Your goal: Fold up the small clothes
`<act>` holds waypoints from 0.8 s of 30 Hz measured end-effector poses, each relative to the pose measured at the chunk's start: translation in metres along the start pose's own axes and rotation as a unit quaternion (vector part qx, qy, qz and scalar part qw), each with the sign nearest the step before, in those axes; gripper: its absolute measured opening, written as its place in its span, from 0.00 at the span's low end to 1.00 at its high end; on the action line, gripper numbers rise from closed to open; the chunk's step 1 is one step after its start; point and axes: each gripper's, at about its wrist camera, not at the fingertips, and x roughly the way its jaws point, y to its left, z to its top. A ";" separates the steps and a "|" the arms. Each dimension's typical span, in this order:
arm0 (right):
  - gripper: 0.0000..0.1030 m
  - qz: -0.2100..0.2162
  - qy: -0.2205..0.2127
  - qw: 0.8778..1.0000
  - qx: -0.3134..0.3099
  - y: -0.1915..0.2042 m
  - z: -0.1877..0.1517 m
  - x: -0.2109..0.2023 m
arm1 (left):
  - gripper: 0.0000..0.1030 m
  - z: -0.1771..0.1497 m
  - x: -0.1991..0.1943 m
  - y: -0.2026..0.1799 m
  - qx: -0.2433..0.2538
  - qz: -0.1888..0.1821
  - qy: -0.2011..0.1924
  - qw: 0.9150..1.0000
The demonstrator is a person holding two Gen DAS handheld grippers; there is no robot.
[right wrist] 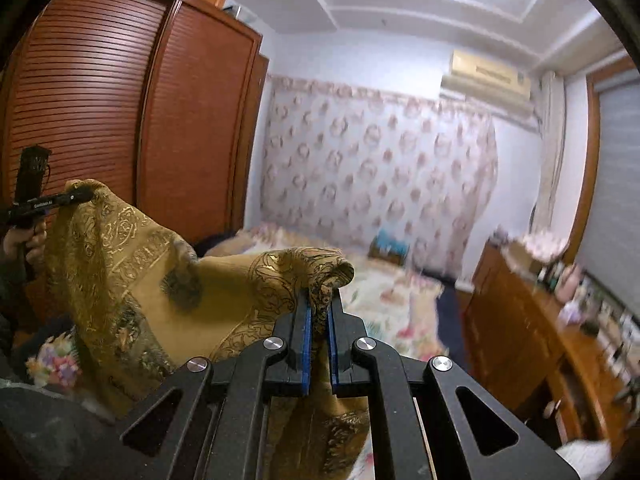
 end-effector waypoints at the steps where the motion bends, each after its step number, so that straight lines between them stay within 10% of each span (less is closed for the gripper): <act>1: 0.06 -0.003 -0.004 1.000 -0.004 -0.004 0.010 0.010 | 0.09 0.005 0.009 0.004 0.003 0.009 -0.001 1.000; 8: 0.12 -0.068 0.047 0.997 0.012 -0.024 0.028 0.183 | 0.19 -0.002 0.165 0.072 0.024 0.083 0.062 0.994; 13: 0.21 -0.096 0.164 0.980 0.064 -0.034 -0.028 0.323 | 0.32 -0.063 0.252 0.118 0.017 0.103 0.172 0.980; 21: 0.22 -0.077 0.232 0.965 0.094 -0.029 -0.096 0.382 | 0.66 -0.106 0.251 0.102 0.034 0.084 0.209 0.974; 24: 0.42 -0.047 0.232 0.965 0.112 -0.037 -0.096 0.374 | 0.68 -0.111 0.240 0.088 0.037 0.074 0.213 0.973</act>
